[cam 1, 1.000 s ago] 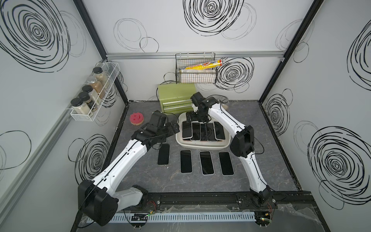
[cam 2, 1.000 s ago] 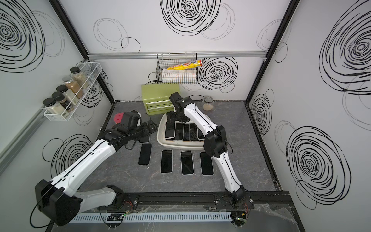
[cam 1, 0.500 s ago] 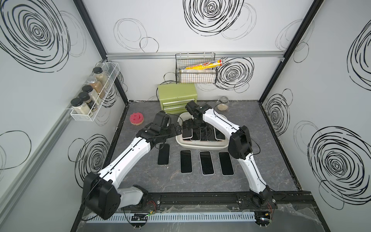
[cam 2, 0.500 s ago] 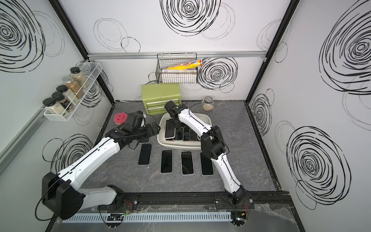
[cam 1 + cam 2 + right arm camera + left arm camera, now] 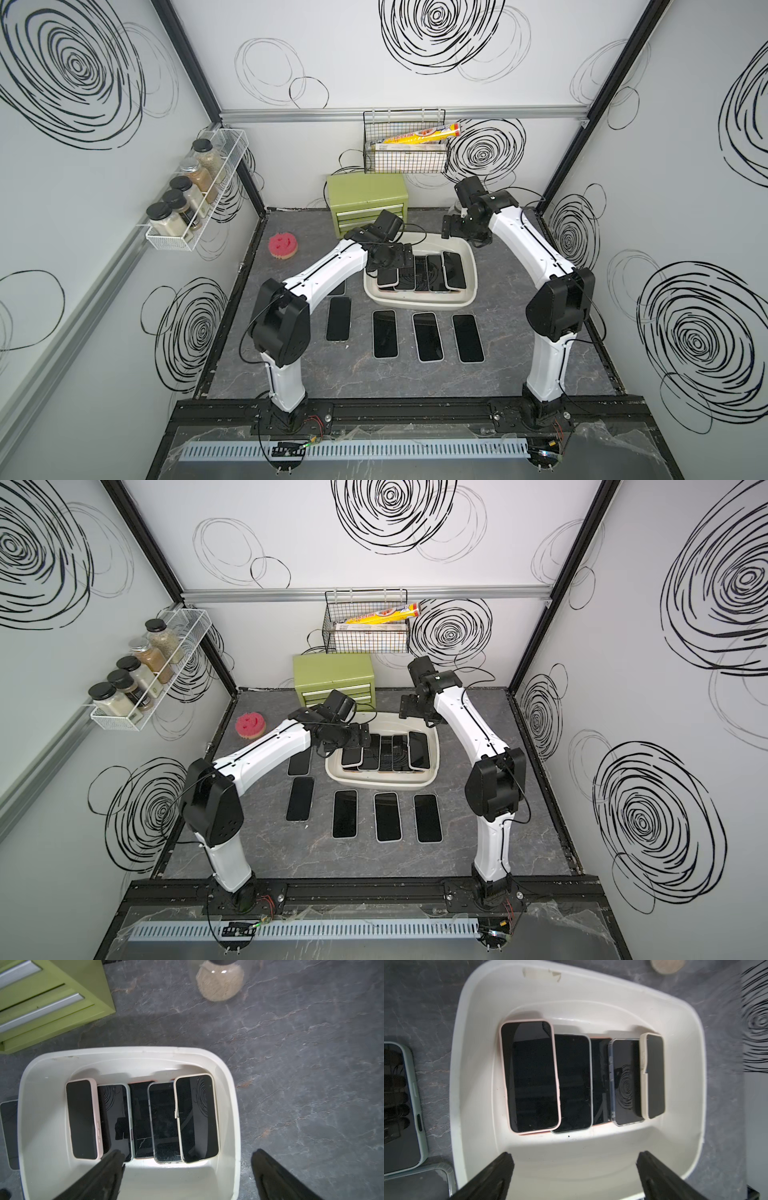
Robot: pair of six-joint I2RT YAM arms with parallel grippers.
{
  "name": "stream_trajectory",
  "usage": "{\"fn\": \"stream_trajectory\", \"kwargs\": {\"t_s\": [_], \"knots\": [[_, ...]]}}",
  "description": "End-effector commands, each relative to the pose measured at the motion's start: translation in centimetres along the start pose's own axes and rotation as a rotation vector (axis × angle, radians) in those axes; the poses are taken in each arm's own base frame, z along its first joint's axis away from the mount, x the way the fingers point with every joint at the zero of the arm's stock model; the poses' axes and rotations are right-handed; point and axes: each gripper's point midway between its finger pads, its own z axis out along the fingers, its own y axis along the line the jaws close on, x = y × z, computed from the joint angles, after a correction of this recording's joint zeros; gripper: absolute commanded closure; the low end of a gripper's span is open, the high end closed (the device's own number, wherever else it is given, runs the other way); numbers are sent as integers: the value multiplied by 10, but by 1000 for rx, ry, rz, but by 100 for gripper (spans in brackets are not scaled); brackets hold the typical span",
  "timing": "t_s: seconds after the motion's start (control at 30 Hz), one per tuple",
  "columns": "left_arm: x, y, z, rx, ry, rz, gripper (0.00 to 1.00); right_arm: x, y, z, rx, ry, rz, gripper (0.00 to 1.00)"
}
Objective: Take the phone out of the storage box
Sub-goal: Pick up the phone from the storage box.
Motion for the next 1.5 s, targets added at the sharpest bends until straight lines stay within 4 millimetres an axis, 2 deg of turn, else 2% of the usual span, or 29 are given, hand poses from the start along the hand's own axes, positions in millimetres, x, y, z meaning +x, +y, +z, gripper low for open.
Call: {"fn": "stream_trajectory", "kwargs": {"t_s": [0.0, 0.57, 0.8, 1.0, 1.17, 1.47], "knots": [[0, 22, 9, -124, 41, -14, 1, 9, 18, 4, -74, 25, -45, 0], [-9, 39, 70, -203, 80, -50, 1, 10, 25, 0, -124, 15, -105, 0], [-19, 51, 80, -205, 74, -68, 1, 7, 29, -3, -145, 6, -117, 0], [-20, 51, 96, -176, 87, -65, 1, 2, 31, -4, -142, -3, -128, 0], [-18, 61, 110, -203, 131, -67, 1, -2, 32, -4, -140, -6, -134, 0], [-24, 74, 117, -251, 141, -61, 1, -5, 33, -2, -137, -6, -140, 1]]}}
